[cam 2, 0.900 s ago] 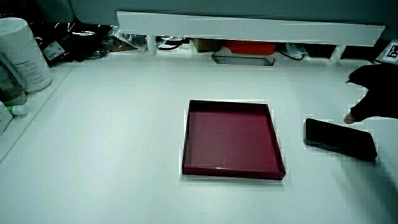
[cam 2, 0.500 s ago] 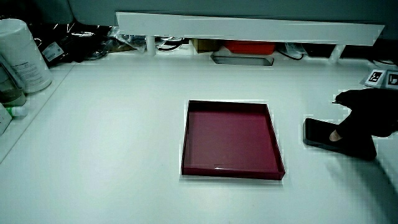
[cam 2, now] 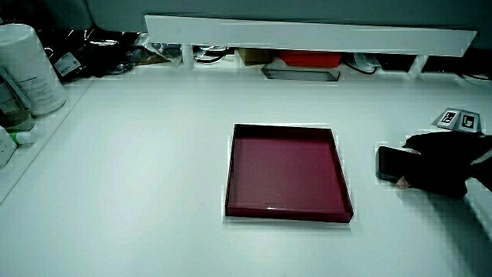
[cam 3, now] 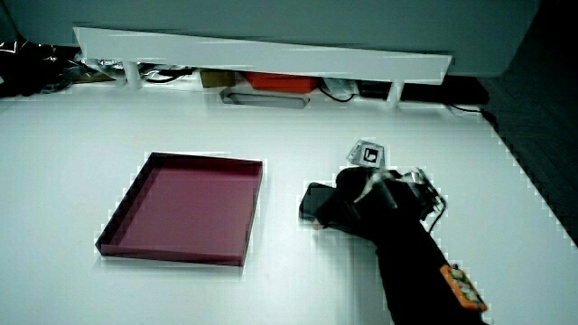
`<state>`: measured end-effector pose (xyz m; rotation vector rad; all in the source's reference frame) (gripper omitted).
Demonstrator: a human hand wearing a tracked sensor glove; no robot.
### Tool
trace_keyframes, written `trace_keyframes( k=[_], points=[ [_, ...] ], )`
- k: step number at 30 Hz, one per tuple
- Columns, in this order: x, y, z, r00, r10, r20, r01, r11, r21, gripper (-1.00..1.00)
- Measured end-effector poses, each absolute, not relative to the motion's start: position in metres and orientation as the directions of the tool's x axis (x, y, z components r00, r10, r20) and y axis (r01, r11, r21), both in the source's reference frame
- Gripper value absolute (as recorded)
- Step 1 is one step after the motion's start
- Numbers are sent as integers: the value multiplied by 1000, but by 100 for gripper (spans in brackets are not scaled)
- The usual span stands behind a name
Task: Pick battery from desk
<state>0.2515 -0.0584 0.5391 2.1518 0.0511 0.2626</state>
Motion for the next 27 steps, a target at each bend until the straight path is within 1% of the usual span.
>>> trace_keyframes(
  k=[3, 5, 9, 10, 12, 16, 17, 19, 21, 22, 26, 27],
  points=[
    [253, -57, 547, 980, 139, 144, -40, -567, 823, 0],
    [250, -57, 545, 977, 133, 170, -66, -565, 823, 0],
    [247, -55, 548, 977, 132, 165, -64, -560, 826, 0],
    [244, -54, 544, 978, 122, 170, -74, -560, 825, 6],
    [245, -55, 549, 980, 127, 151, -56, -555, 830, 18],
    [244, -54, 546, 977, 128, 172, -69, -570, 818, 41],
    [245, -54, 549, 980, 130, 150, -48, -577, 815, 47],
    [243, -54, 544, 976, 127, 176, -68, -592, 803, 59],
    [247, -54, 550, 977, 129, 169, -54, -616, 786, 71],
    [244, -54, 544, 976, 117, 183, -68, -634, 770, 76],
    [246, -54, 546, 975, 109, 193, -79, -647, 759, 100],
    [245, -54, 545, 976, 98, 195, -84, -655, 751, 100]
  ],
)
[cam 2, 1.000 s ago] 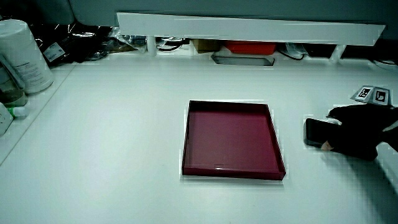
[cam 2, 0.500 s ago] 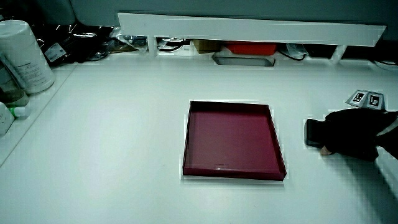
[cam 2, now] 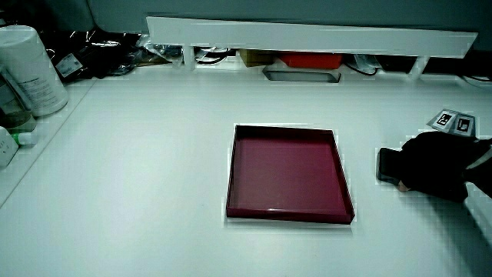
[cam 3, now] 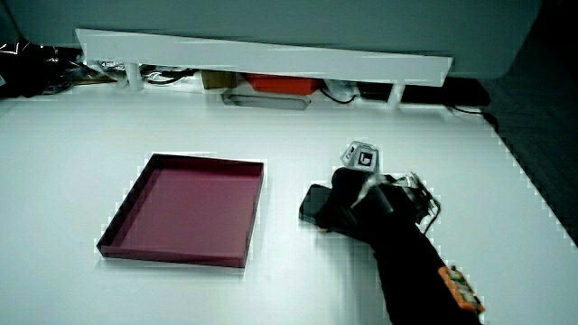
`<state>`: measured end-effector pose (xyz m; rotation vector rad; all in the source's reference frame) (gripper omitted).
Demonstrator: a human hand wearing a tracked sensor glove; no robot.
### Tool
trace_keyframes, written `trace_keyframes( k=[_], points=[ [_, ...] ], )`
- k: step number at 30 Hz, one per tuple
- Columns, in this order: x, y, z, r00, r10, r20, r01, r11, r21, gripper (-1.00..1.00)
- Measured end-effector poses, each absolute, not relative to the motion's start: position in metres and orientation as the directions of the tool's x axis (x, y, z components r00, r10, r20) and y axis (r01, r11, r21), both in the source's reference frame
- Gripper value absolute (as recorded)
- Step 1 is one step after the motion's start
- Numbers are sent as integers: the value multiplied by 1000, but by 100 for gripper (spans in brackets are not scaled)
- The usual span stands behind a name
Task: Pick battery from desk
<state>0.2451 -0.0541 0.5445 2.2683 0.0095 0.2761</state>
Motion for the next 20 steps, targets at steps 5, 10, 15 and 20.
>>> trace_keyframes(
  k=[5, 10, 15, 20],
  points=[
    [242, -59, 540, 970, 94, 223, -105, -665, 740, 100],
    [213, -72, 498, 968, 21, 249, -159, -717, 679, 100],
    [170, -75, 462, 954, -84, 288, -253, -742, 621, 100],
    [127, -74, 449, 923, -174, 344, -356, -723, 592, 100]
  ],
)
